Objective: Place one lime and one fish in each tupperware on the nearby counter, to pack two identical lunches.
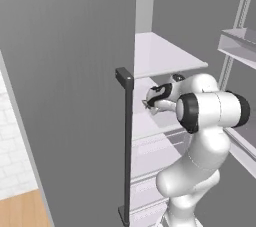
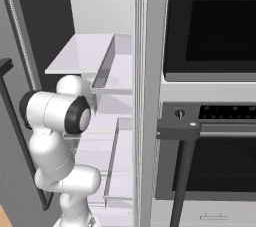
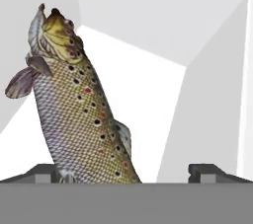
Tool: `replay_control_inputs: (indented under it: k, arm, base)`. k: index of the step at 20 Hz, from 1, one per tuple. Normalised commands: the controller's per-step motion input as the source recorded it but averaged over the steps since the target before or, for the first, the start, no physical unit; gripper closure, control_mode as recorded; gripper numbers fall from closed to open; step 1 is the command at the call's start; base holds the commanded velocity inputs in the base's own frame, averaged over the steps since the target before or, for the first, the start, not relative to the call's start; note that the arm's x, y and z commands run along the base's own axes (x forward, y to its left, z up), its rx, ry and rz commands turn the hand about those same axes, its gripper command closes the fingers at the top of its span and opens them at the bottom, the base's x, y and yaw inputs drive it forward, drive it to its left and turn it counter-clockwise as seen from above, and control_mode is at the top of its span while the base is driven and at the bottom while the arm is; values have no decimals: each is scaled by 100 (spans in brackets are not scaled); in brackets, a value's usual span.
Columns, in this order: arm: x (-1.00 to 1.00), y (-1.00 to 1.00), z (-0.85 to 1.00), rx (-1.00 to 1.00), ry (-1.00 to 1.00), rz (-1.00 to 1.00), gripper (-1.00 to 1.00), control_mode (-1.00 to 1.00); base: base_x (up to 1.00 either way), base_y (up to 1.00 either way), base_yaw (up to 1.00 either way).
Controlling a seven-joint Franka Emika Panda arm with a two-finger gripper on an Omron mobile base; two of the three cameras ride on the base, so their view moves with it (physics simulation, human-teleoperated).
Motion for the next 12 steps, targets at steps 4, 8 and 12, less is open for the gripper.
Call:
replay_control_inputs:
  k: [4,8,12]
  arm:
    - [-6,23,-84,-11,7,4,100,-100]
    - [-41,30,-78,-12,1,3,100,-100]
    - [-90,11,-54,-5,-1,2,100,-100]
  base:
    - [0,0,0]
    - [0,0,0]
    - [0,0,0]
